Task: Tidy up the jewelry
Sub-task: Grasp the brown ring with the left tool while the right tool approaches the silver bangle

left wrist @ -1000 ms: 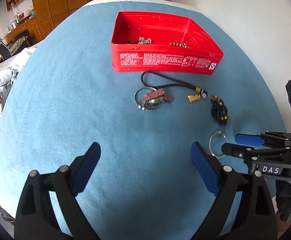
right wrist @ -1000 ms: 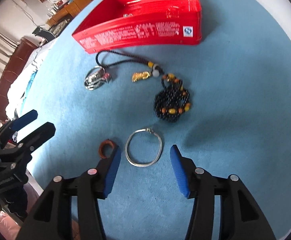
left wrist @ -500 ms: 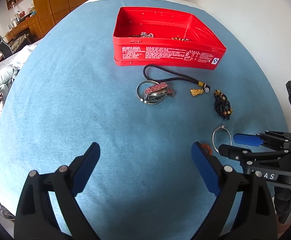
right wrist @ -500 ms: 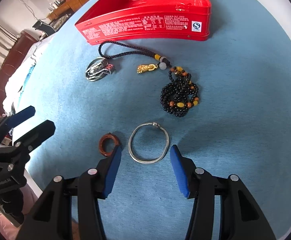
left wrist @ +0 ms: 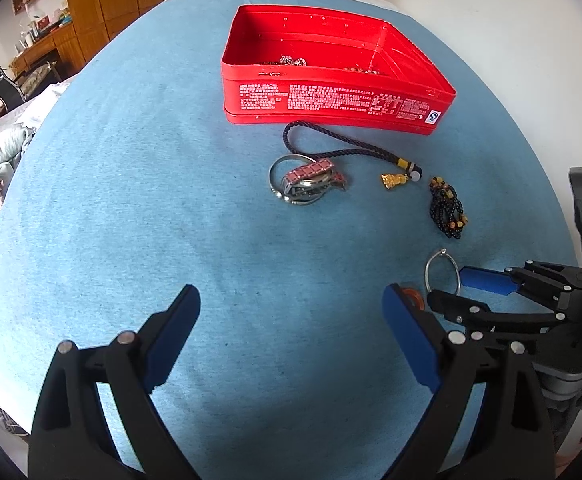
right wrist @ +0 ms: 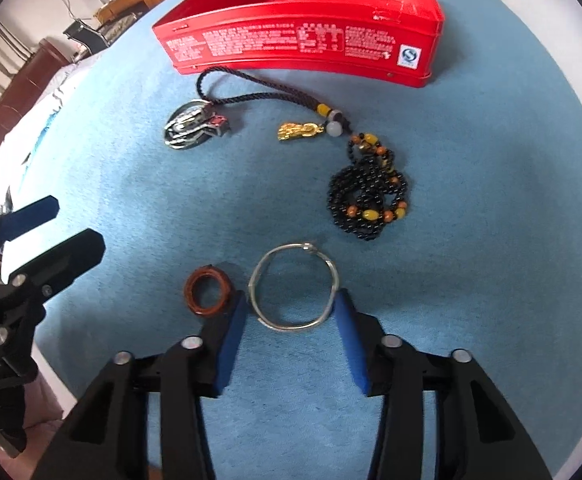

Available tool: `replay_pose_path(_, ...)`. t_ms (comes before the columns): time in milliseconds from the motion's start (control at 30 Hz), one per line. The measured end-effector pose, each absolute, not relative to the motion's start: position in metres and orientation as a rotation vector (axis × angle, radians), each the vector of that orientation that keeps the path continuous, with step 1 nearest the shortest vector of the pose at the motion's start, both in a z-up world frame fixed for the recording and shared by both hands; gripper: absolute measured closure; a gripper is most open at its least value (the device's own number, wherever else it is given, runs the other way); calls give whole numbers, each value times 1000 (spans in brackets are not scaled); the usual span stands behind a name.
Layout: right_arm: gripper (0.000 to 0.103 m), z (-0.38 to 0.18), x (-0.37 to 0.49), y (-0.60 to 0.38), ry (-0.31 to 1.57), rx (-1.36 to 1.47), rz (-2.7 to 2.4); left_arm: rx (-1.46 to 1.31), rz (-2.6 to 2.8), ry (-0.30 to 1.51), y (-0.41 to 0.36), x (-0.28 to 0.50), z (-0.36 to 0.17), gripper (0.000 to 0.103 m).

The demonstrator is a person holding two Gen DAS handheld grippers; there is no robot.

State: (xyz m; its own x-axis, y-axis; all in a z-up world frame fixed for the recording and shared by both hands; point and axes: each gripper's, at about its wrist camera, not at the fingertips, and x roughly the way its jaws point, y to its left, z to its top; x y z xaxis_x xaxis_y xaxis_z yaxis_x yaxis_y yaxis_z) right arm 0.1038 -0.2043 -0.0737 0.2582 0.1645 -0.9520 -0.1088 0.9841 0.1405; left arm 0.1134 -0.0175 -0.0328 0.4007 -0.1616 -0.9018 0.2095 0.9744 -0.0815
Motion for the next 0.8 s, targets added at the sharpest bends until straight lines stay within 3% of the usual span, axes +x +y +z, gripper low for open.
replay_pose_path(433,59,-56,93,-256,1245,125,123,103,-289,1129,-54,111,-39,13)
replay_pose_path(567,59,-53,92,-268,1239,140,115,113,-325,1147,-70,109,-43,29)
replay_pose_path(800,59,-53,90,-277,1238,161,123,137,-361,1178,-94,107,-50,43)
